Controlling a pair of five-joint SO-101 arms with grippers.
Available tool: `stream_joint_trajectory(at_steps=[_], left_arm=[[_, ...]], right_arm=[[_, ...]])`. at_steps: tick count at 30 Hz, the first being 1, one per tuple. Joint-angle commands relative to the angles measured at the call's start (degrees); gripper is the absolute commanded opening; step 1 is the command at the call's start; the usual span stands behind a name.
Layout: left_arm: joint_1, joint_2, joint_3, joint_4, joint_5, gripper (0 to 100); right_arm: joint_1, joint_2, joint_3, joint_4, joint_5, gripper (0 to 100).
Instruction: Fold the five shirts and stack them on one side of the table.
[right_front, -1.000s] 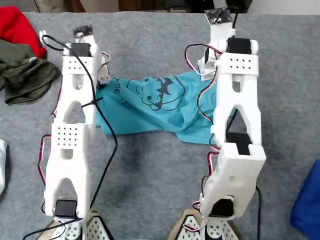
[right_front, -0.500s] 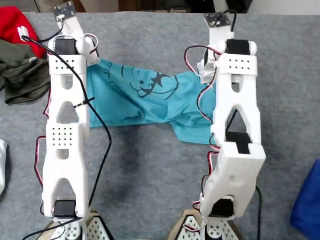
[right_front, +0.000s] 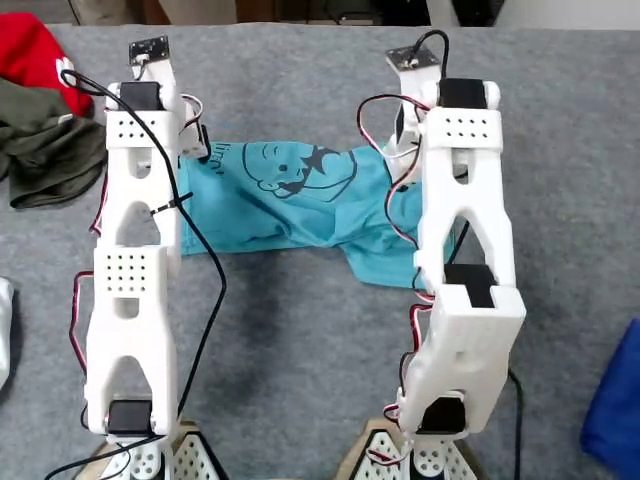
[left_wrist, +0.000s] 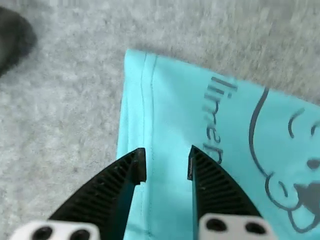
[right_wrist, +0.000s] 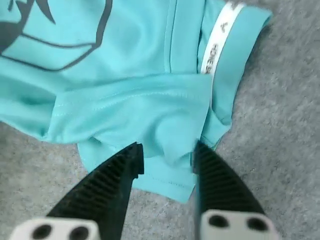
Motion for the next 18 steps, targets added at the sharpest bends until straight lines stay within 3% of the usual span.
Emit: stream_joint_trajectory(at_steps=[1, 10, 18], left_arm=[[0.6, -1.3, -3.3, 1.7, -1.1, 15], [5.4, -0.7, -1.1, 1.6, -1.0, 15], [5.1, -0.7, -0.5, 1.5, -1.3, 15]], right_arm=[[-0.5, -0.3, -1.3, 0.8, 0.5, 13.4], [2.3, 7.7, 0.0, -5.1, 0.5, 13.4], [2.3, 14.1, -4.1, -4.7, 0.5, 12.9]])
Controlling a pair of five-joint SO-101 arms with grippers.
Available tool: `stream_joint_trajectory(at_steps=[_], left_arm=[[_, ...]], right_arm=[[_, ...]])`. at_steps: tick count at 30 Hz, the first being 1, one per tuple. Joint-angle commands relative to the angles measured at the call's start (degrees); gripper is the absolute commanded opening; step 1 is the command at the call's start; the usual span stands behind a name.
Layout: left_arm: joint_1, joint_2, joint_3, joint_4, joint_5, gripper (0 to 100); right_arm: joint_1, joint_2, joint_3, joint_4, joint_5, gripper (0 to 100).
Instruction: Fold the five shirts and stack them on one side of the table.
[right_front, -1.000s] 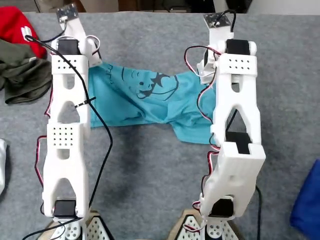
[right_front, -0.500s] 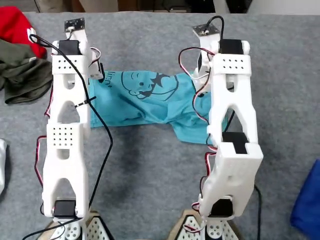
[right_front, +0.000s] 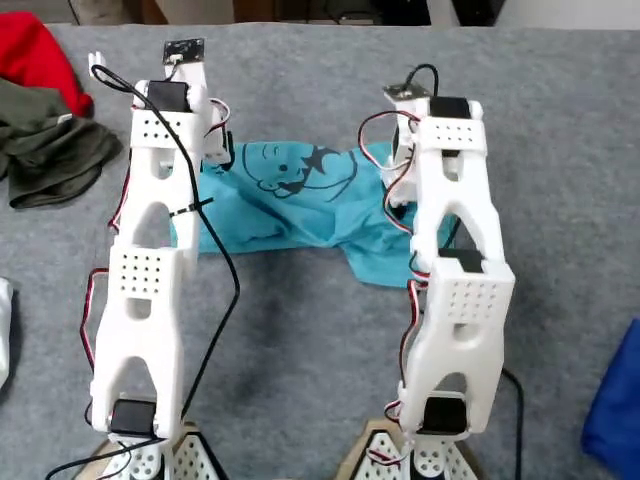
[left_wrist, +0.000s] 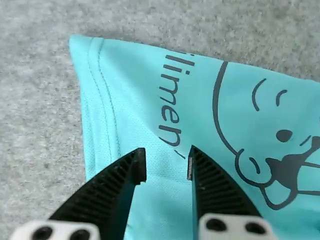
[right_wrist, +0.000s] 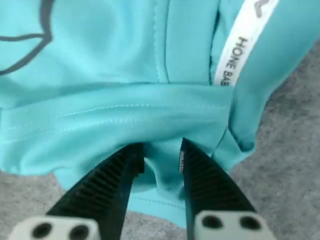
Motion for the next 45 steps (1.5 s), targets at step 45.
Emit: stream_joint_trajectory(at_steps=[45], left_arm=[[0.1, -0.5, -0.2, 0.5, -0.4, 15]], right_arm=[[4.2, 4.3, -13.1, -1.8, 3.0, 8.0]])
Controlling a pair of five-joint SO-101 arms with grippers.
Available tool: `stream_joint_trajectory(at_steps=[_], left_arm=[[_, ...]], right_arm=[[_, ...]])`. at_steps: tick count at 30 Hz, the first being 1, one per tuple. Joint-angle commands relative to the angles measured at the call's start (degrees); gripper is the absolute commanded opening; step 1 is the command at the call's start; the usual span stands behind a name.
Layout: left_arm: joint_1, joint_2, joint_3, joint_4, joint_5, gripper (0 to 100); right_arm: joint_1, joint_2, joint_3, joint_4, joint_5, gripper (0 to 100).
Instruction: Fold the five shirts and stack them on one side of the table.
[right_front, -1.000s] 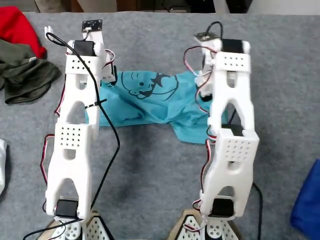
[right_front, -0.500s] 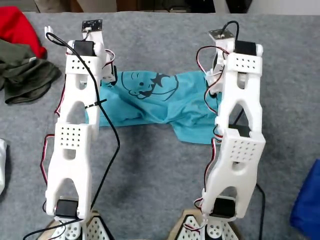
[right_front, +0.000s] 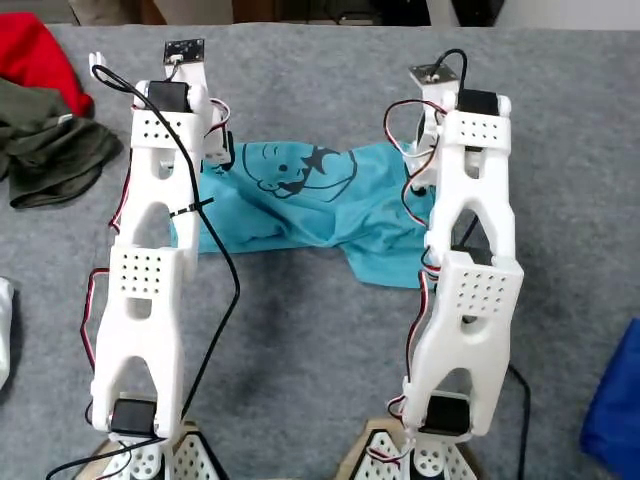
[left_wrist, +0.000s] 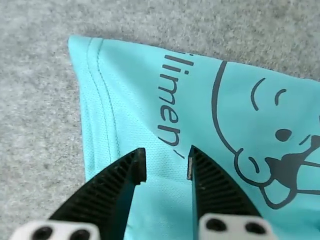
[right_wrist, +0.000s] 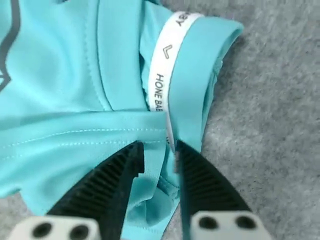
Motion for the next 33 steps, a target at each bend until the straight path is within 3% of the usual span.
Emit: stream_joint_trajectory(at_steps=[1, 16, 26, 33], left_arm=[[0.1, -0.5, -0.2, 0.5, -0.1, 15], [0.1, -0.5, -0.2, 0.5, -0.1, 15], [0.1, -0.5, -0.2, 0.5, -0.2, 15], [0.0, -0.6, -0.2, 0.5, -0.3, 15]], right_arm=[[-0.7, -0.2, -2.8, -0.5, -0.3, 7.9], [-0.5, 4.2, -3.1, -2.2, -0.1, 7.6], [-0.1, 4.3, -7.2, -1.7, 0.0, 0.5], [-0.1, 4.1, -18.7, 10.0, 0.0, 0.5]])
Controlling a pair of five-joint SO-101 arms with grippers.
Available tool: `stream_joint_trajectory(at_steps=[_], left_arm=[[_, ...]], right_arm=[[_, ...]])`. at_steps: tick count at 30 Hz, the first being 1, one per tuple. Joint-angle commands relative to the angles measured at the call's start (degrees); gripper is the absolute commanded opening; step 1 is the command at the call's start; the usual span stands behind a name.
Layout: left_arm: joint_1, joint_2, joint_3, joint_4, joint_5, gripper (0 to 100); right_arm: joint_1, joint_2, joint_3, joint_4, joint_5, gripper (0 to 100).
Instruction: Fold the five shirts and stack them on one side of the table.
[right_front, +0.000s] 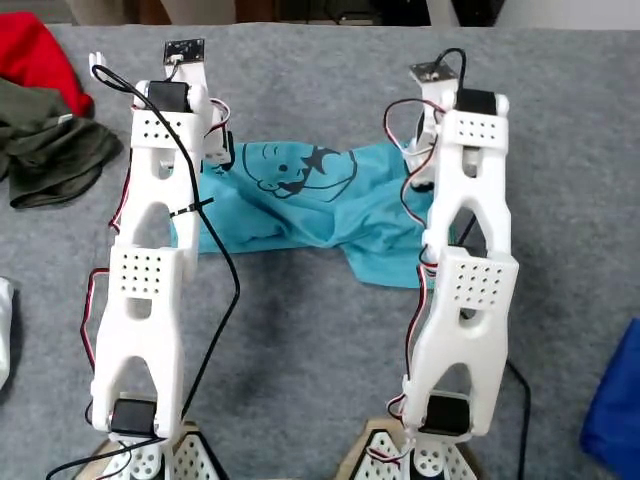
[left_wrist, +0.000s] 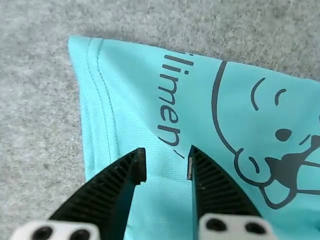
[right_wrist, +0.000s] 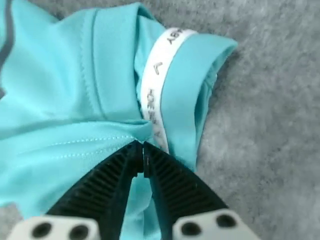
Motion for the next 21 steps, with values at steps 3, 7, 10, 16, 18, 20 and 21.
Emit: stream_joint_trajectory(at_steps=[3, 7, 10, 16, 18, 20, 21], left_arm=[[0.0, -0.6, -0.2, 0.5, -0.3, 15], [0.0, -0.6, -0.2, 0.5, -0.3, 15], [-0.4, -0.6, -0.2, 0.5, -0.4, 15], [-1.2, -0.6, -0.2, 0.5, -0.4, 15], [-1.2, -0.6, -0.2, 0.5, -0.4, 15], [-1.2, -0.6, -0.2, 0.5, -0.4, 15], [-1.2, -0.6, -0.2, 0.5, -0.4, 15]], right_arm=[[0.9, -0.9, -13.3, 7.5, -0.1, 0.5], [3.1, -4.6, -9.6, 7.5, 0.3, 0.5], [3.6, -10.8, -0.4, 7.5, 3.7, 0.5], [3.4, -27.4, 19.6, 7.1, 7.5, 0.5], [3.4, -32.4, 25.0, 7.1, 8.6, 0.5], [3.4, -36.4, 29.8, 7.1, 9.6, 0.5], [3.6, -38.5, 32.5, 7.0, 10.3, 0.5]])
